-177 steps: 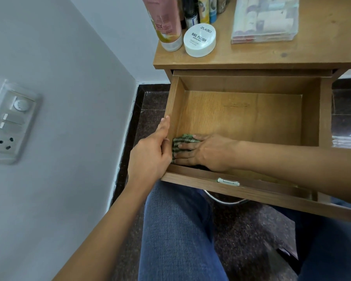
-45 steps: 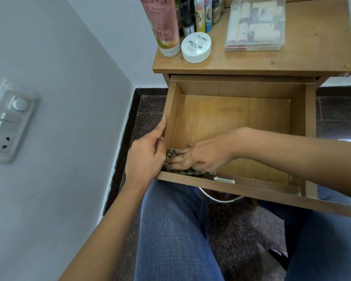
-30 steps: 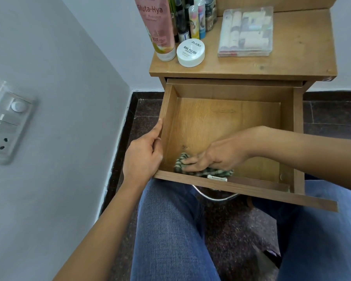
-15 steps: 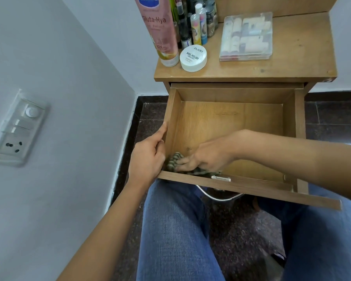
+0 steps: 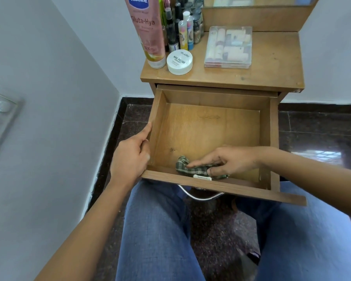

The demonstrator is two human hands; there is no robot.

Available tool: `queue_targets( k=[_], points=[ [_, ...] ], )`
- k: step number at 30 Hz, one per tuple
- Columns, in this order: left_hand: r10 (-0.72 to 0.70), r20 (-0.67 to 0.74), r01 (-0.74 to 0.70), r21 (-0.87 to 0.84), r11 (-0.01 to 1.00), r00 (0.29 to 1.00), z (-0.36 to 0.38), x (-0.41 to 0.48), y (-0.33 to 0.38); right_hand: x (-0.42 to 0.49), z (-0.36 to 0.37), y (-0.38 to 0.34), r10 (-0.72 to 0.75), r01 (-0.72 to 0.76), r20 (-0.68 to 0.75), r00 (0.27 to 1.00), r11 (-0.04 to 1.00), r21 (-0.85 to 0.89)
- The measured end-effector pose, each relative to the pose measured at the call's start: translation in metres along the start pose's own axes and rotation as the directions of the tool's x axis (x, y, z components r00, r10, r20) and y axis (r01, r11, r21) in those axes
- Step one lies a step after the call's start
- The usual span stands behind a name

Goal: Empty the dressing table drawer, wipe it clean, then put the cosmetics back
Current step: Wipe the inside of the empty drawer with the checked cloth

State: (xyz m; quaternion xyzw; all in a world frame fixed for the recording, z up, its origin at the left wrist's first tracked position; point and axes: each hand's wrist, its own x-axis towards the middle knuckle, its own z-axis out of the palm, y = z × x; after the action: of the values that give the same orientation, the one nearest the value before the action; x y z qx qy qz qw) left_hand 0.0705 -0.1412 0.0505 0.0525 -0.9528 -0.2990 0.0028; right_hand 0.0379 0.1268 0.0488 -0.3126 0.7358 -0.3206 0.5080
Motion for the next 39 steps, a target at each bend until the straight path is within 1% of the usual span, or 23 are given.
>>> queue_targets(
  k=[1, 3, 5, 8, 10, 12, 14, 16, 19, 21, 23, 26, 31, 33, 37, 39],
  points=[
    [0.002, 0.002, -0.002, -0.01, 1.0, 1.0, 0.0, 0.0, 0.0, -0.004, -0.001, 0.001, 0.009, -0.008, -0.009, 1.0, 1.0, 0.014],
    [0.003, -0.003, -0.003, -0.009, 1.0, 1.0, 0.001, 0.001, -0.001, -0.013, -0.006, 0.003, 0.036, -0.036, 0.017, 0.999, 0.999, 0.01],
    [-0.008, -0.018, 0.008, 0.004, 1.0, 1.0, 0.002, 0.003, -0.003, -0.025, -0.016, 0.002, 0.082, -0.079, 0.097, 0.992, 0.996, -0.032],
    [-0.012, -0.028, 0.012, 0.012, 1.0, 1.0, 0.002, 0.003, -0.004, -0.045, -0.03, 0.002, 0.175, -0.162, 0.218, 0.96, 0.984, -0.077],
    [-0.002, -0.029, 0.003, 0.017, 1.0, 1.0, 0.002, 0.001, -0.002, -0.057, -0.034, 0.001, 0.226, -0.206, 0.249, 0.942, 0.973, -0.104],
    [0.004, -0.038, -0.003, 0.02, 1.0, 0.999, 0.001, 0.0, 0.0, -0.062, -0.029, 0.002, 0.266, -0.233, 0.228, 0.936, 0.959, -0.161],
    [0.01, -0.04, -0.009, 0.018, 1.0, 0.999, 0.001, -0.001, 0.001, -0.063, -0.019, 0.003, 0.304, -0.26, 0.158, 0.94, 0.933, -0.247],
    [0.018, -0.039, -0.017, 0.018, 1.0, 0.999, 0.001, -0.002, 0.002, -0.064, -0.014, 0.005, 0.303, -0.253, 0.104, 0.947, 0.906, -0.338],
    [0.024, -0.045, -0.024, 0.009, 1.0, 0.999, 0.001, -0.003, 0.002, -0.061, -0.016, 0.004, 0.325, -0.23, 0.081, 0.942, 0.804, -0.549],
    [0.019, -0.045, -0.019, 0.005, 1.0, 0.999, 0.0, -0.003, 0.002, -0.057, -0.015, 0.002, 0.362, -0.235, 0.092, 0.928, 0.758, -0.608],
    [0.006, -0.041, -0.006, 0.009, 1.0, 0.999, 0.0, -0.004, 0.003, -0.051, -0.014, 0.003, 0.362, -0.222, 0.121, 0.924, 0.768, -0.601],
    [-0.012, -0.034, 0.013, 0.027, 1.0, 0.999, 0.0, -0.004, 0.006, -0.047, -0.014, 0.004, 0.324, -0.199, 0.132, 0.937, 0.804, -0.56],
    [-0.013, -0.03, 0.015, 0.07, 0.997, 0.999, 0.001, -0.004, 0.008, -0.048, -0.015, 0.01, 0.295, -0.22, 0.139, 0.945, 0.891, -0.398],
    [-0.018, -0.033, 0.02, 0.074, 0.997, 0.999, 0.001, -0.004, 0.01, -0.041, -0.017, 0.009, 0.288, -0.222, 0.145, 0.947, 0.908, -0.354],
    [-0.032, -0.035, 0.033, 0.053, 0.998, 0.999, 0.001, -0.005, 0.01, -0.016, -0.018, -0.002, 0.259, -0.226, 0.144, 0.955, 0.951, -0.213],
    [-0.028, -0.04, 0.029, 0.035, 0.999, 0.999, 0.001, -0.005, 0.008, -0.01, -0.016, -0.005, 0.269, -0.237, 0.16, 0.95, 0.951, -0.198]
  ],
)
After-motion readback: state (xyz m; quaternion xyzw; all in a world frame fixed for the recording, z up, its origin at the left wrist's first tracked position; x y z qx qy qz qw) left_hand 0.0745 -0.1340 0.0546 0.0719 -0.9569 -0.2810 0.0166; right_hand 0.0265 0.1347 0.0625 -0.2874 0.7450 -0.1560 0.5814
